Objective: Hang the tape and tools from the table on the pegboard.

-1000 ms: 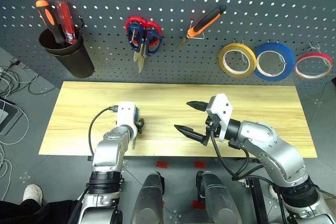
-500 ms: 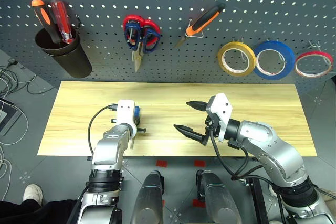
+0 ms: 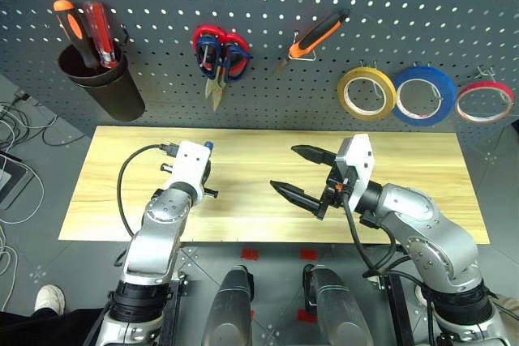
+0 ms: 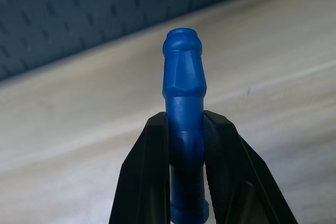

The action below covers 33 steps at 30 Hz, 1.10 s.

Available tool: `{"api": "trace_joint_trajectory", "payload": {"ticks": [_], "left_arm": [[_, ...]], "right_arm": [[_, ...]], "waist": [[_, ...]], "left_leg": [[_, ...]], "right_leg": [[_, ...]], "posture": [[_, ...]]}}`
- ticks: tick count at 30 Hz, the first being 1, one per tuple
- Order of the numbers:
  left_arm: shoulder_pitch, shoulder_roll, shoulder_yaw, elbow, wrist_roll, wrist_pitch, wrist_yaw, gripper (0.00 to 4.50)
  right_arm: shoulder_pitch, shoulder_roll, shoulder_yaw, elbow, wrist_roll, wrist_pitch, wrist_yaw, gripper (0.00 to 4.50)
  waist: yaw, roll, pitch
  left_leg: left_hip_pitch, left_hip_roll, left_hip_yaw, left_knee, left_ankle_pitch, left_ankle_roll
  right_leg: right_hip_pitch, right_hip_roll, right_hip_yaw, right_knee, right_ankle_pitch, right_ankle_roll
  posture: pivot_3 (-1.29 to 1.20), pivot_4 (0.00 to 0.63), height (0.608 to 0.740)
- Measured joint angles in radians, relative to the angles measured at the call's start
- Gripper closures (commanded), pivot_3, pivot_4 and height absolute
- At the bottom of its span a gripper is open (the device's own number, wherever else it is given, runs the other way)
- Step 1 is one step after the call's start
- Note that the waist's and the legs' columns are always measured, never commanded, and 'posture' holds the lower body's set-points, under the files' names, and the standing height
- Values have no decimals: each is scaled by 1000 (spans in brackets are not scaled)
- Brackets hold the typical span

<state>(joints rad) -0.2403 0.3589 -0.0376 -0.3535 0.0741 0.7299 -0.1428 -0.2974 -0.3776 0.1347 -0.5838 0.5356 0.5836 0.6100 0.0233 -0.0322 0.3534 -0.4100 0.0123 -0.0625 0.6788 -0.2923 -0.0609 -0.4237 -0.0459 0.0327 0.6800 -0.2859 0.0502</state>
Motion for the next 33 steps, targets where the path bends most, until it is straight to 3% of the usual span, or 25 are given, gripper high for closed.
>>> {"api": "trace_joint_trajectory", "payload": {"ticks": [8, 15, 24, 33], "left_arm": [[-48, 7, 5, -118, 101, -123, 79, 3958], [-253, -1, 85, -96, 120, -217, 129, 3958], [-551, 43, 154, 154, 111, -297, 131, 3958], [-621, 77, 173, 337, 100, -386, 135, 3958]], "right_arm": [[-26, 56, -18, 2, 35, -29, -8, 0], [-103, 115, -19, 46, 33, -53, -26, 0], [-198, 190, -15, 142, -3, -79, -69, 0], [-233, 235, -12, 159, -8, -79, -103, 0]], "waist": [[5, -3, -57], [21, -4, -85], [32, -4, -96], [27, -3, -97]], "left_leg": [[-3, -2, -4, 0, 1, -1], [-6, -2, -6, 1, 2, -3], [-6, -2, -7, 1, 4, -5], [-6, -2, -8, 1, 4, -5]], "right_leg": [[0, 2, -4, -1, 0, 0], [1, 2, -14, -1, 0, 0], [1, 3, -16, 0, 0, 0], [1, 3, -17, 1, 0, 0]], "posture": [[164, 179, 740], [181, 163, 740], [175, 163, 740], [165, 183, 740]]}}
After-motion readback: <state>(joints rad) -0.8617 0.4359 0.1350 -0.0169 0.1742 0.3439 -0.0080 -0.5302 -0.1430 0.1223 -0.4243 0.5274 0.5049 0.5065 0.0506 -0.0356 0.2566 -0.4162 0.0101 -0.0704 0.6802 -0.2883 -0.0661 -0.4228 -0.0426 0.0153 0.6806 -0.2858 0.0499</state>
